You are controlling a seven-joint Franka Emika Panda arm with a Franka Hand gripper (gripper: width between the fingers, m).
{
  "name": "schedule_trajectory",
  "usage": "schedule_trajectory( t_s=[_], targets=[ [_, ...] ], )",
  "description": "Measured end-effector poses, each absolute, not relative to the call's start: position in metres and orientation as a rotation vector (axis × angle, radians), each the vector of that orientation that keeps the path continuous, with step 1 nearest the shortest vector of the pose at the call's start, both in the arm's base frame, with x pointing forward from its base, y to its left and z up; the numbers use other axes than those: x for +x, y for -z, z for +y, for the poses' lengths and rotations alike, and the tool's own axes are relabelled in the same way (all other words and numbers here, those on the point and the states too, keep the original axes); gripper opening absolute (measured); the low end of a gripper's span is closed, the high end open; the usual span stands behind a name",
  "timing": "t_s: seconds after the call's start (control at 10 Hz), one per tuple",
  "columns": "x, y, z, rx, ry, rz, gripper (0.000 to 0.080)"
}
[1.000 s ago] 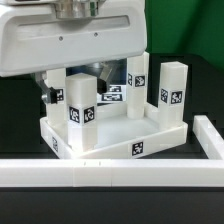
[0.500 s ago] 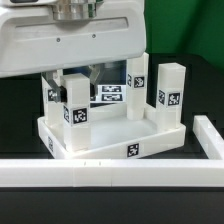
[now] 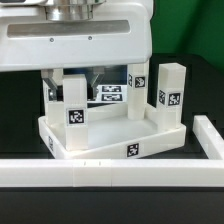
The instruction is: Assemble desk
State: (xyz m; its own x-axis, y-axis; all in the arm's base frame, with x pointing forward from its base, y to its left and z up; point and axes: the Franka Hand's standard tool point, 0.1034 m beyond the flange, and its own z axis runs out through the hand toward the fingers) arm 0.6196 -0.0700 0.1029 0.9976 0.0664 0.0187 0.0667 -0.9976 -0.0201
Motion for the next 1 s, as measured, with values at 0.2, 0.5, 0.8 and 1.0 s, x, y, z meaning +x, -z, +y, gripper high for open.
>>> schedule_trajectory(
  t_s=[0.2, 0.5, 0.8, 1.0],
  targets=[
    [0.6194, -0.1027, -0.0702, -3.118, 0.025, 0.096, 0.0289],
    [0.6194, -0.1024, -0.0703, -3.088, 0.021, 0.432, 0.0291],
    [0.6193, -0.1021, -0.0702, -3.030, 0.017, 0.728, 0.0291],
    [0.6189, -0.1016, -0.0716, -2.979, 0.013, 0.914, 0.0291]
  ],
)
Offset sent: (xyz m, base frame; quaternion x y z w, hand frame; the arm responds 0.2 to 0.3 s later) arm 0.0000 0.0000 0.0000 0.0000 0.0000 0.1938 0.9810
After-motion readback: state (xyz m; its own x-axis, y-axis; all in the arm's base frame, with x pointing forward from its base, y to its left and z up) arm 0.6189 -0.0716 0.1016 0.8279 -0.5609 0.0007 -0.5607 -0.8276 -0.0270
